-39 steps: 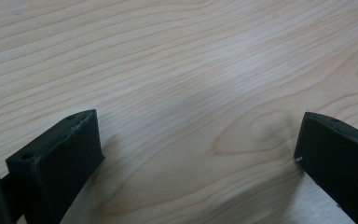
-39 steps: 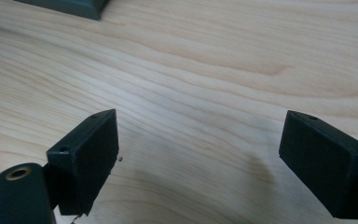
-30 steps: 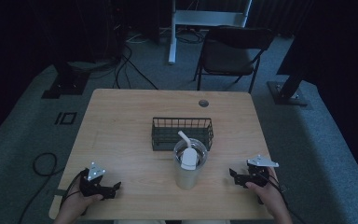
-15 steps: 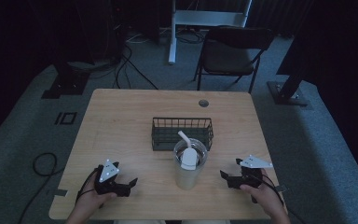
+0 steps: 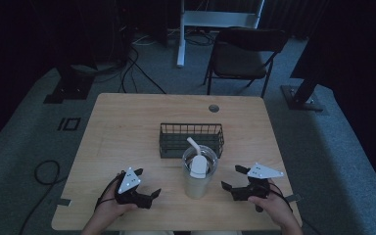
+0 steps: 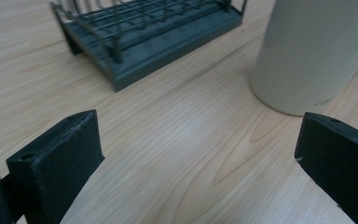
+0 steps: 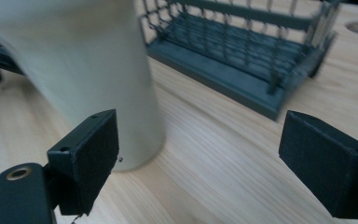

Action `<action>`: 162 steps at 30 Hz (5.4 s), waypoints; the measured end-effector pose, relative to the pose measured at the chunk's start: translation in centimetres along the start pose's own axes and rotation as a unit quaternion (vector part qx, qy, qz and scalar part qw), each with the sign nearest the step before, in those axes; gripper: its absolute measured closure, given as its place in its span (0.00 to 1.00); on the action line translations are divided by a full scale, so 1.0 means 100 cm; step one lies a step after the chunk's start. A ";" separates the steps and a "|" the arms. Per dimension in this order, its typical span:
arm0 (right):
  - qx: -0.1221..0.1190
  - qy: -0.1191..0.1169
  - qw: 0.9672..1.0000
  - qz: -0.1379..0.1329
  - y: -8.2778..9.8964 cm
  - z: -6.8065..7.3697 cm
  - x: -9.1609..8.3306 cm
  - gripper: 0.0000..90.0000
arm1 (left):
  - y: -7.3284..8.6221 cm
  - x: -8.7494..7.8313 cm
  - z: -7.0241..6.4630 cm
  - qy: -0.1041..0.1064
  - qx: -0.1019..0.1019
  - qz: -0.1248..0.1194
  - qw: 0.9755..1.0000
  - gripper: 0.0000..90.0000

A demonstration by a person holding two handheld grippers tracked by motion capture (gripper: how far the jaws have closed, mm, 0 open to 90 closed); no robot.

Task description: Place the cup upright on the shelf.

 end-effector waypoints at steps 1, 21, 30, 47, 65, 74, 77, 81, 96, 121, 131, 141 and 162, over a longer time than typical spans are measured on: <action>0.000 0.000 1.000 0.000 0.000 0.000 0.000 0.13 | -0.001 0.003 -0.001 0.001 0.003 0.001 1.000 0.01; -0.049 -0.099 0.992 -0.059 -0.024 0.050 0.009 0.16 | -0.027 0.061 -0.037 0.067 0.024 0.000 0.997 0.01; -0.070 -0.140 0.984 -0.089 -0.036 0.066 0.017 0.16 | -0.034 0.087 -0.055 0.107 0.036 0.003 0.994 0.07; -0.095 -0.150 0.979 -0.101 -0.038 0.075 0.038 0.10 | -0.051 0.105 -0.065 0.132 0.072 -0.034 0.988 0.12; -0.080 -0.156 0.977 -0.119 -0.056 0.077 0.041 0.10 | -0.075 0.099 -0.064 0.147 0.070 -0.044 0.986 0.12; -0.091 -0.161 0.971 -0.149 -0.095 0.075 0.041 0.10 | -0.106 0.084 -0.051 0.141 0.087 -0.049 0.985 0.12; -0.095 -0.162 0.970 -0.152 -0.106 0.074 0.042 0.10 | -0.116 0.079 -0.044 0.139 0.094 -0.049 0.985 0.12; -0.098 -0.163 0.970 -0.153 -0.117 0.073 0.046 0.10 | -0.127 0.075 -0.036 0.136 0.090 -0.053 0.985 0.12; -0.105 -0.163 0.965 -0.177 -0.177 0.054 0.061 0.10 | -0.179 0.066 0.000 0.131 0.112 -0.057 0.983 0.12; -0.081 -0.140 0.975 -0.155 -0.197 0.013 0.104 0.10 | -0.202 0.099 0.050 0.124 0.098 -0.043 0.987 0.12; -0.078 -0.134 0.979 -0.133 -0.197 0.006 0.121 0.10 | -0.199 0.108 0.062 0.127 0.074 -0.049 0.988 0.12; -0.079 -0.122 0.984 -0.104 -0.181 0.003 0.134 0.10 | -0.182 0.118 0.070 0.110 0.073 -0.028 0.991 0.12; -0.086 -0.115 0.988 -0.058 -0.155 0.001 0.151 0.10 | -0.156 0.134 0.075 0.116 0.045 -0.037 0.992 0.12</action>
Point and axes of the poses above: each handheld gripper's, and its own axes: x roughly forward along the jaws, y roughly out of its underside, z roughly to its left, the point moved 10 cm from there along x, roughly forward along the jaws, and after that the axes turned 14 degrees about y, right-handed, at the moved point
